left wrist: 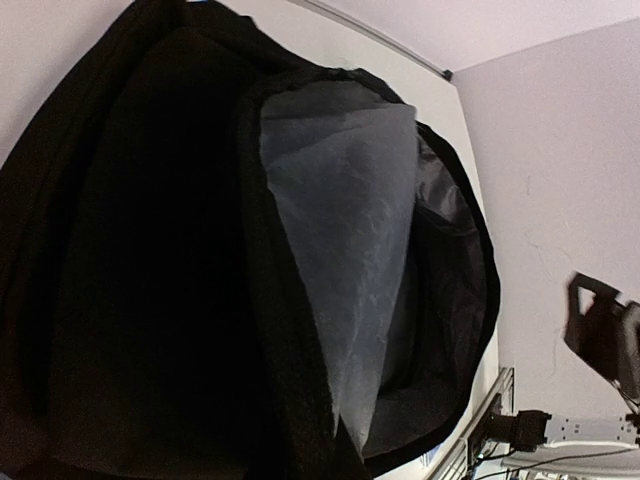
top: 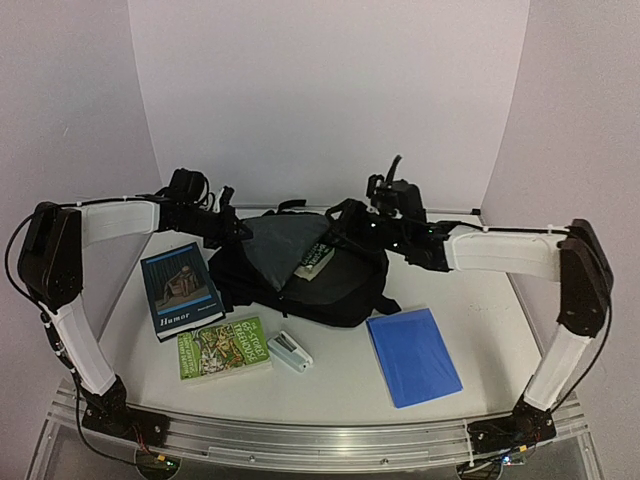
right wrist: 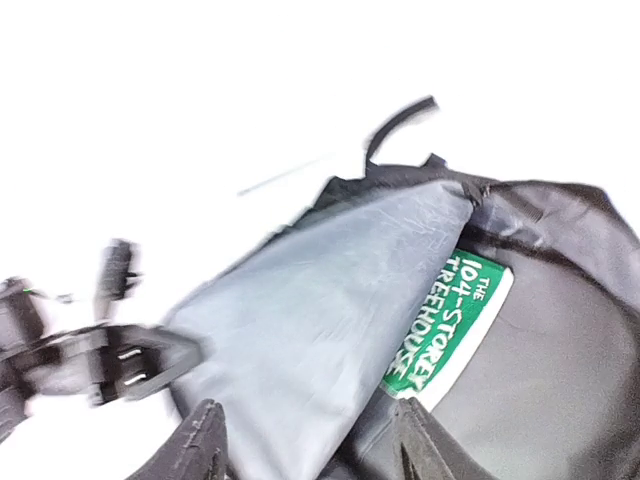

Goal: Pack the student bag
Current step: Place the book in the student bag, then pick up the files from the center of the board.

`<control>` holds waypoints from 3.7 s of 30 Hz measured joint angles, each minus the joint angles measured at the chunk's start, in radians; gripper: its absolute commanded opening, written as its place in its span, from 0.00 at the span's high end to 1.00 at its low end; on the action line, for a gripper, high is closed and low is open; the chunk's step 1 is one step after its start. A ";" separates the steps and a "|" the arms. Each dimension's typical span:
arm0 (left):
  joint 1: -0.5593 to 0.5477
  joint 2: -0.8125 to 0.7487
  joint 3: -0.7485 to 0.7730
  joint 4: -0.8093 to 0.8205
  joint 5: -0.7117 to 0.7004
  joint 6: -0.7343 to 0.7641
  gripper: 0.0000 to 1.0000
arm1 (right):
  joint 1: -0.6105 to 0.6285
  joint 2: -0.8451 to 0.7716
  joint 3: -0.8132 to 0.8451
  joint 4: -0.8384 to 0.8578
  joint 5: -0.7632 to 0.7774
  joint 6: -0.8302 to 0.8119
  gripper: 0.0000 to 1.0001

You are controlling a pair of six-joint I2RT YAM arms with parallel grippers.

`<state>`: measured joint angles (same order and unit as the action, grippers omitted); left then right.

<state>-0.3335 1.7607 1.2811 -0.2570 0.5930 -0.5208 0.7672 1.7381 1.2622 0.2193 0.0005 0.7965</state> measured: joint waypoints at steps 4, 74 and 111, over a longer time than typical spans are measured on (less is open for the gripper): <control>0.021 0.010 -0.035 -0.014 -0.059 -0.011 0.66 | -0.001 -0.161 -0.092 -0.038 -0.004 -0.044 0.38; 0.031 -0.364 -0.404 0.032 -0.158 -0.080 0.07 | -0.588 -0.169 -0.724 -0.163 -0.867 -0.197 0.66; -0.017 -0.439 -0.434 0.064 -0.011 -0.033 0.07 | -0.379 -0.320 -0.696 -0.074 -0.868 -0.065 1.00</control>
<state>-0.3508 1.3215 0.8467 -0.1926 0.5818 -0.5535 0.3878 1.4178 0.5663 0.1456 -0.8673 0.7314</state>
